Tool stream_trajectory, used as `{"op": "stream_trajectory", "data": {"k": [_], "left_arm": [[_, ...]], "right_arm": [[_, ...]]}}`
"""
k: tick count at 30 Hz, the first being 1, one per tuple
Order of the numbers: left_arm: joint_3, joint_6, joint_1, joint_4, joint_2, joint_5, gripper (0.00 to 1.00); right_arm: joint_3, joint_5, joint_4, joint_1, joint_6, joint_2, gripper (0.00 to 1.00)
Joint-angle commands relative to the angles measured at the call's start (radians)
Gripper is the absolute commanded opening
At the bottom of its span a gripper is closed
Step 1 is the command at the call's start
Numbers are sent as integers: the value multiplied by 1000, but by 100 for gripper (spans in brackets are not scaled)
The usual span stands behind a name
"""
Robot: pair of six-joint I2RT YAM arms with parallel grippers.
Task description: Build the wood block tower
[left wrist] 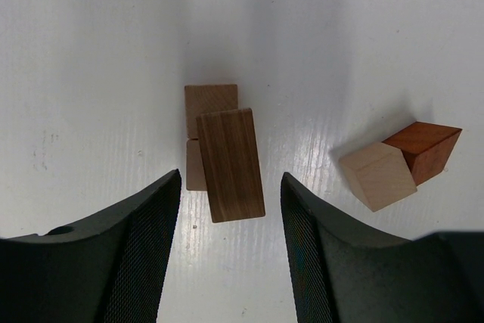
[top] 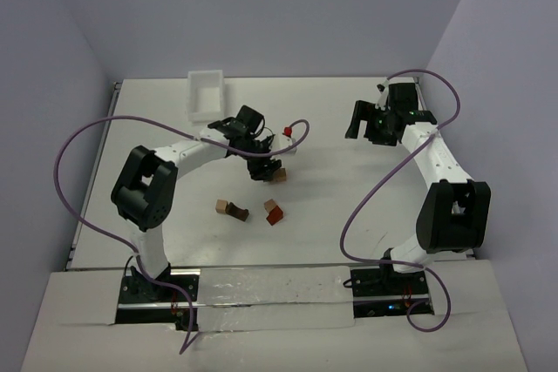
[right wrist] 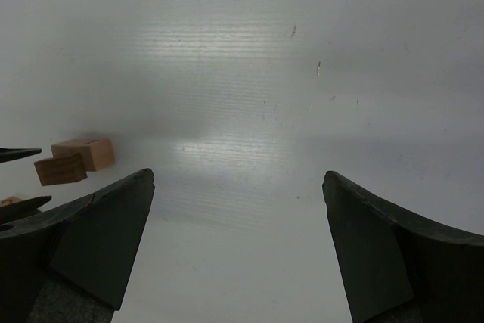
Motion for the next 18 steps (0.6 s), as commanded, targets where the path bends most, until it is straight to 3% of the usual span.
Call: {"op": "stream_trajectory", "data": {"k": [1, 18], "left_arm": [[27, 16, -16, -7, -40, 51, 62], [61, 15, -24, 5, 25, 7, 63]], "right_arm": [[-6, -12, 42, -6, 5, -23, 100], [-3, -26, 39, -6, 9, -14, 100]]}}
